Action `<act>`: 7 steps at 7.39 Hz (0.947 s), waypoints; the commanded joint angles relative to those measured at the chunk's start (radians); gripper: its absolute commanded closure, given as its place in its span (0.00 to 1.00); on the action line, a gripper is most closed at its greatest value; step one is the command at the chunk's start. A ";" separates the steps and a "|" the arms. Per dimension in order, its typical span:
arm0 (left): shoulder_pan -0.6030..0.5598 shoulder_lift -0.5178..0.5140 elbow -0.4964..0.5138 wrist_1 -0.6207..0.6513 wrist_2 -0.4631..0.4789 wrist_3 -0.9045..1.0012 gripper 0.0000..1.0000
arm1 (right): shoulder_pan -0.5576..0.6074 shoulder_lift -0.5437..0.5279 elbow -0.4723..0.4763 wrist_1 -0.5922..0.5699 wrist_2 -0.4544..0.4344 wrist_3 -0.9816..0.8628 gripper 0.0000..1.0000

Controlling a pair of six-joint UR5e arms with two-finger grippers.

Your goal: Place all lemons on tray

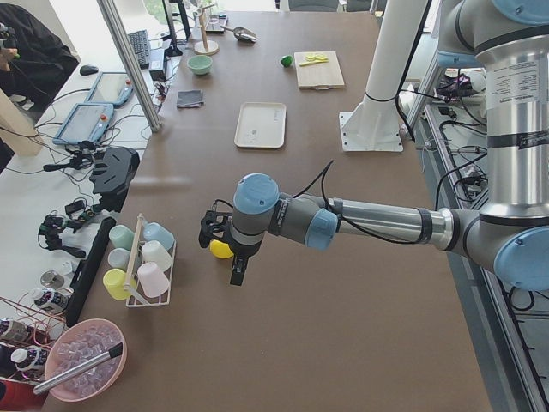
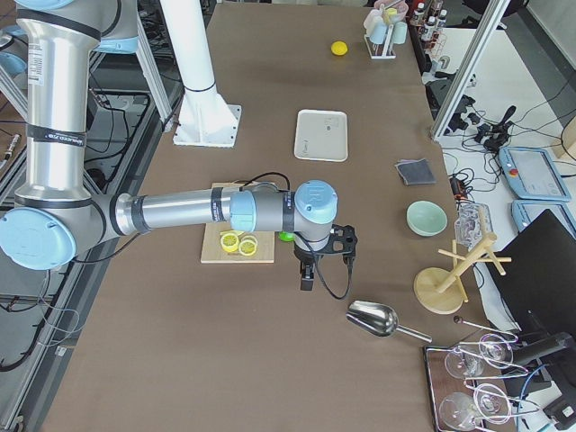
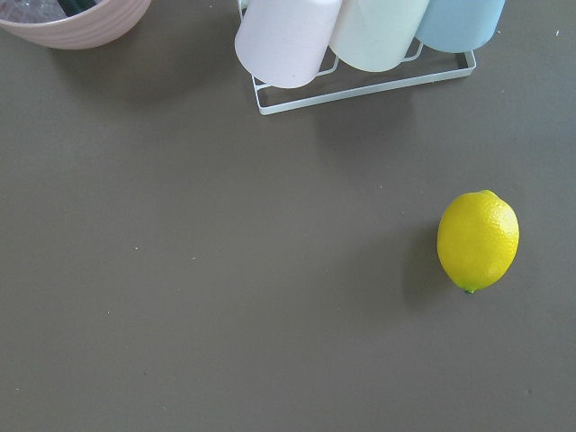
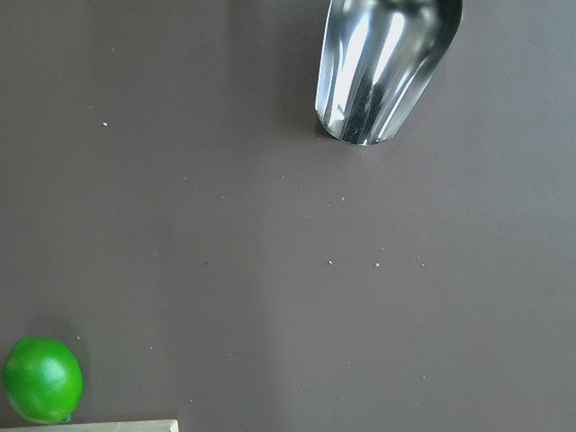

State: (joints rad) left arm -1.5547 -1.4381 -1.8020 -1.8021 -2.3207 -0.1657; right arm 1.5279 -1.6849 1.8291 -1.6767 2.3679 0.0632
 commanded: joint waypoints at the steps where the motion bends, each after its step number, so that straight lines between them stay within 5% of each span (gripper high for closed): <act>1: -0.001 -0.002 -0.009 0.001 -0.005 0.000 0.02 | 0.000 0.011 0.002 0.002 0.004 0.004 0.00; 5: 0.005 -0.010 0.003 -0.052 -0.003 0.008 0.02 | -0.020 0.054 -0.004 -0.003 -0.001 -0.005 0.00; 7: 0.007 0.002 0.019 -0.241 -0.014 0.008 0.02 | -0.038 0.088 -0.007 -0.003 -0.006 0.003 0.00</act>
State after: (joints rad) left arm -1.5496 -1.4405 -1.7949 -1.9518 -2.3318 -0.1582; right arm 1.4993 -1.6092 1.8247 -1.6808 2.3636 0.0590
